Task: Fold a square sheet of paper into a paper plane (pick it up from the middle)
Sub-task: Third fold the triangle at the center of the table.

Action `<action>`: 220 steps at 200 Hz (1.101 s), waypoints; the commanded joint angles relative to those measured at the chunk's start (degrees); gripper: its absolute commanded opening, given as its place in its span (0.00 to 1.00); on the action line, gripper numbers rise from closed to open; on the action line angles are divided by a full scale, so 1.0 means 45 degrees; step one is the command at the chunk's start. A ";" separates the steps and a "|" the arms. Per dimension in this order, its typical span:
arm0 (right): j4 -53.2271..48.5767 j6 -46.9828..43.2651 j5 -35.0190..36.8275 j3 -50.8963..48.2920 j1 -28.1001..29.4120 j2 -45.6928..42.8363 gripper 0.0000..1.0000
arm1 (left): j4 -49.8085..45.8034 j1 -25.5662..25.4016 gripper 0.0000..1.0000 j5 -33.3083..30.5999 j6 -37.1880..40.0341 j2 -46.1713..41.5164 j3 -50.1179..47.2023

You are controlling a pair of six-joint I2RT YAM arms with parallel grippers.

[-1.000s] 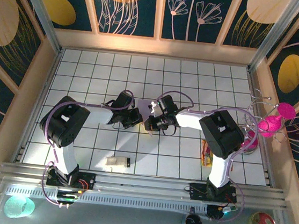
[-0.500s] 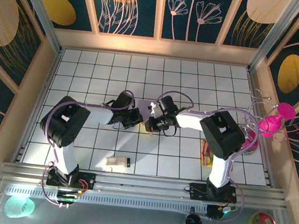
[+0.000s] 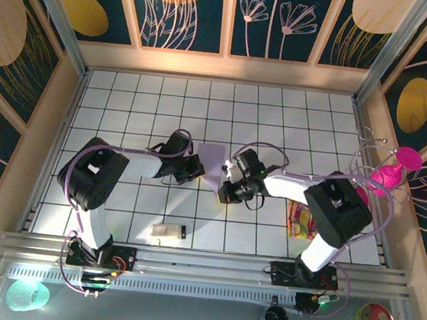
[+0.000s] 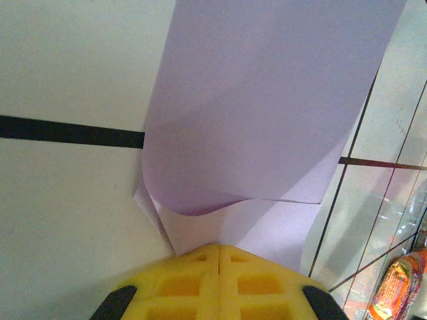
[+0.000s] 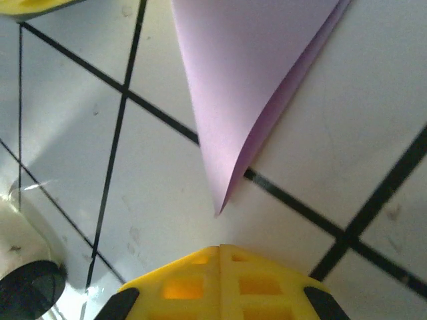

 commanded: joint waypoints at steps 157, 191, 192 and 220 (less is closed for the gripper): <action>0.1133 0.1017 0.1425 0.1658 0.0210 0.1663 0.03 | -0.0207 -0.0025 0.09 0.0252 0.0078 -0.0181 0.0411; 0.0912 0.1017 0.1632 0.1780 0.0243 0.1944 0.03 | -0.0870 -0.0020 0.16 -0.0108 0.0911 -0.0616 0.0883; 0.0900 0.1017 0.1642 0.1773 0.0251 0.1948 0.03 | -0.0889 -0.0023 0.16 -0.0123 0.0947 -0.0638 0.0901; 0.0680 0.1032 0.1826 0.1819 0.0259 0.2043 0.03 | -0.0758 -0.0061 0.15 -0.0021 0.1138 -0.1087 0.0806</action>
